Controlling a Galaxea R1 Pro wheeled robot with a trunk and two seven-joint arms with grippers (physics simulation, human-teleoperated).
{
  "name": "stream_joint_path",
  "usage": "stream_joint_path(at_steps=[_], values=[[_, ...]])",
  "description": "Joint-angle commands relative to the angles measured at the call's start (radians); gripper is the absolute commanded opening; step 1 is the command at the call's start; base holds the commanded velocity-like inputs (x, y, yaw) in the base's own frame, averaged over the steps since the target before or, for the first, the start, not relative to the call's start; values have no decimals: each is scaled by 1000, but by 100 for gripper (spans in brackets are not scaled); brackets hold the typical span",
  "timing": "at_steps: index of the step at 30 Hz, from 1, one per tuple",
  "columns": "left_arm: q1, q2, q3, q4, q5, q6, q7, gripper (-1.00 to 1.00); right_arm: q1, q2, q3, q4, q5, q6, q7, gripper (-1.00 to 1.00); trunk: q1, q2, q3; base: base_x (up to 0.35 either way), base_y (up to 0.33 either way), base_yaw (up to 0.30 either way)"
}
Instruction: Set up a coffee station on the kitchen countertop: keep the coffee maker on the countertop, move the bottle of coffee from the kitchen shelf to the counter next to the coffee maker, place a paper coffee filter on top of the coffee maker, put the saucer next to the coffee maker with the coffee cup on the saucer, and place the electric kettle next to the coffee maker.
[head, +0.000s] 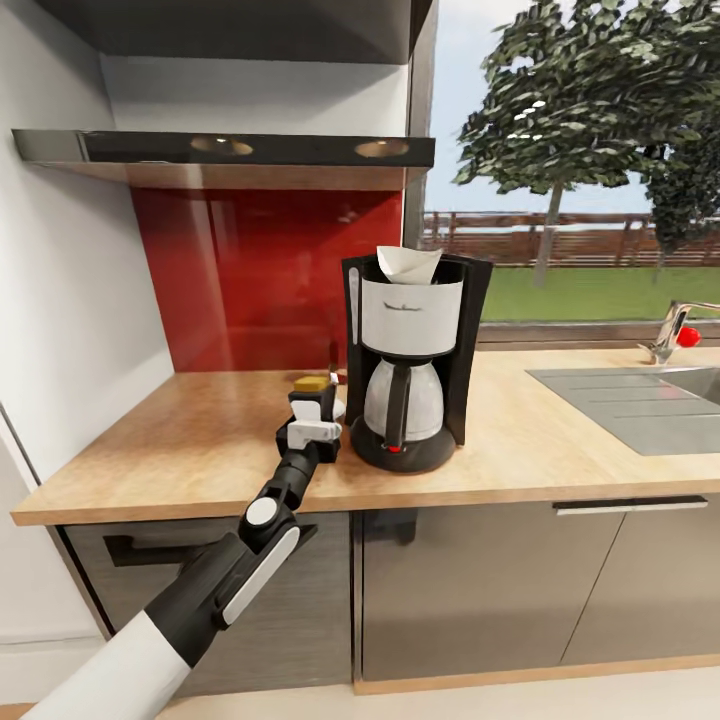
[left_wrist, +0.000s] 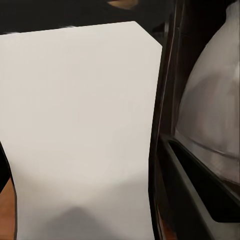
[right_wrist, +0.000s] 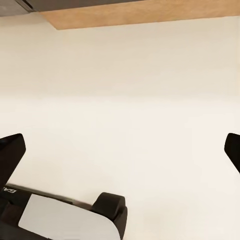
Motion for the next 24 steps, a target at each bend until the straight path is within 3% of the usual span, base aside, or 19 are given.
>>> stream_joint_path(at_steps=[1, 24], values=[[-2, 1, -6, -1, 6, -1, 7, -100, -1, 0, -8, -1, 11, -6, 3, 100, 0, -1, -1, 0, 0, 0], [-2, 1, -10, -1, 6, -1, 7, -100, -1, 0, -8, -1, 11, -6, 3, 100, 27, -50, -23, 0, 0, 0]])
